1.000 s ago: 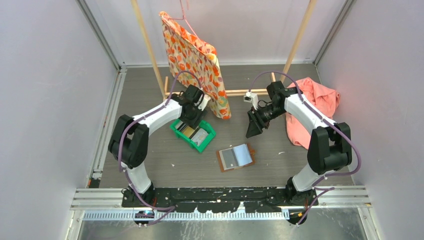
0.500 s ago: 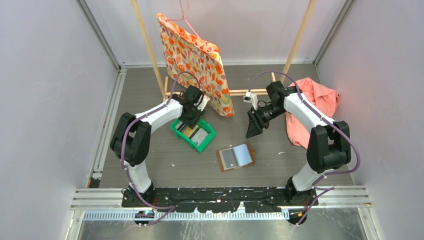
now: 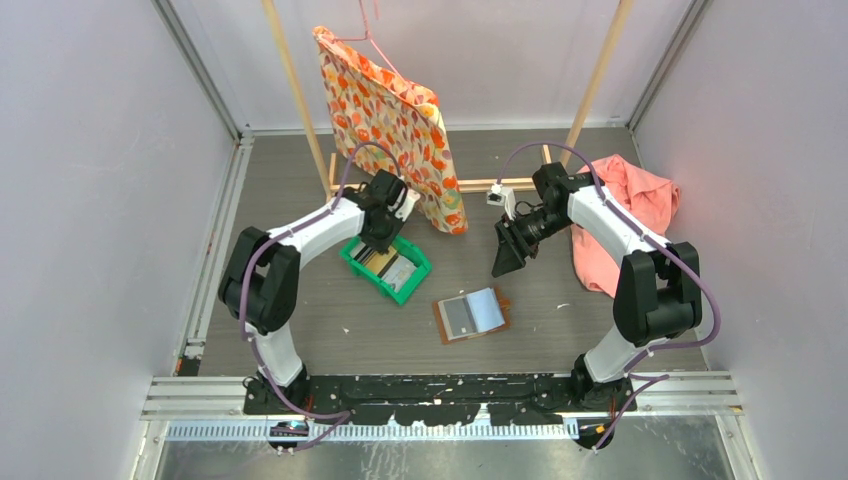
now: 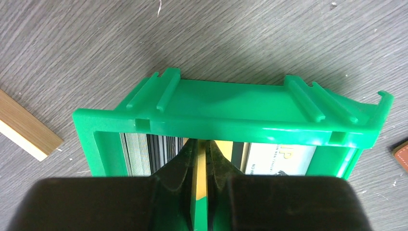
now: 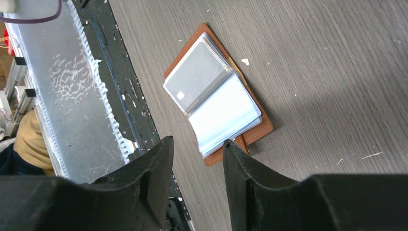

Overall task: Put the credit cards into the card holder
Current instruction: Pick up the credit card from the storage box, then insert the credit card into the card holder.

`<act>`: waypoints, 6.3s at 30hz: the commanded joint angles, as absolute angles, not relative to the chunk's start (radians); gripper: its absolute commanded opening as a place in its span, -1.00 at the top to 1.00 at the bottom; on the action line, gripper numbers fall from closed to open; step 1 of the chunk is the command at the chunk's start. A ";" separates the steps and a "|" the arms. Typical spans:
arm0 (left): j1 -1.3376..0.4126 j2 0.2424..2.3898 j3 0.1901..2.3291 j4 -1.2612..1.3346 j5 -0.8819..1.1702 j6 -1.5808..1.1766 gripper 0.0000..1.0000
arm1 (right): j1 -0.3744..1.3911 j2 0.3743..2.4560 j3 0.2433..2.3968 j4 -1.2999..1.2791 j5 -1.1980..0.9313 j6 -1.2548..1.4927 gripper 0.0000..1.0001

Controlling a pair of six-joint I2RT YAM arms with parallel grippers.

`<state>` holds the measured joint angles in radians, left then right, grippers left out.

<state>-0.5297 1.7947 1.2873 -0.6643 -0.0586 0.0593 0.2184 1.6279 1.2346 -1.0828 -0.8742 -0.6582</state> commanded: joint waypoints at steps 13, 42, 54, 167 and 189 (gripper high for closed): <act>-0.526 1.654 1.272 -0.690 -0.033 0.053 0.99 | 0.221 1.622 1.273 -1.099 -0.897 -0.683 0.07; -0.414 1.529 1.187 -0.617 0.165 -0.067 0.99 | 0.221 1.642 1.267 -1.101 -0.927 -0.681 0.06; -0.338 1.548 1.126 -0.553 0.265 -0.160 0.92 | 0.244 1.670 1.272 -1.107 -0.939 -0.683 0.07; -0.713 1.045 0.380 0.480 0.374 -0.957 -0.01 | 0.235 1.463 0.869 -0.350 -1.065 0.110 0.98; -1.150 1.334 0.439 0.417 -0.034 -1.051 0.39 | 0.234 1.379 0.735 -0.242 -0.749 0.235 0.98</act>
<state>-1.0935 1.3228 0.3904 0.4316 0.1383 -1.0210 0.2371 1.3689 0.7254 -0.2607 -0.7616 0.2276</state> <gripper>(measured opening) 0.270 0.026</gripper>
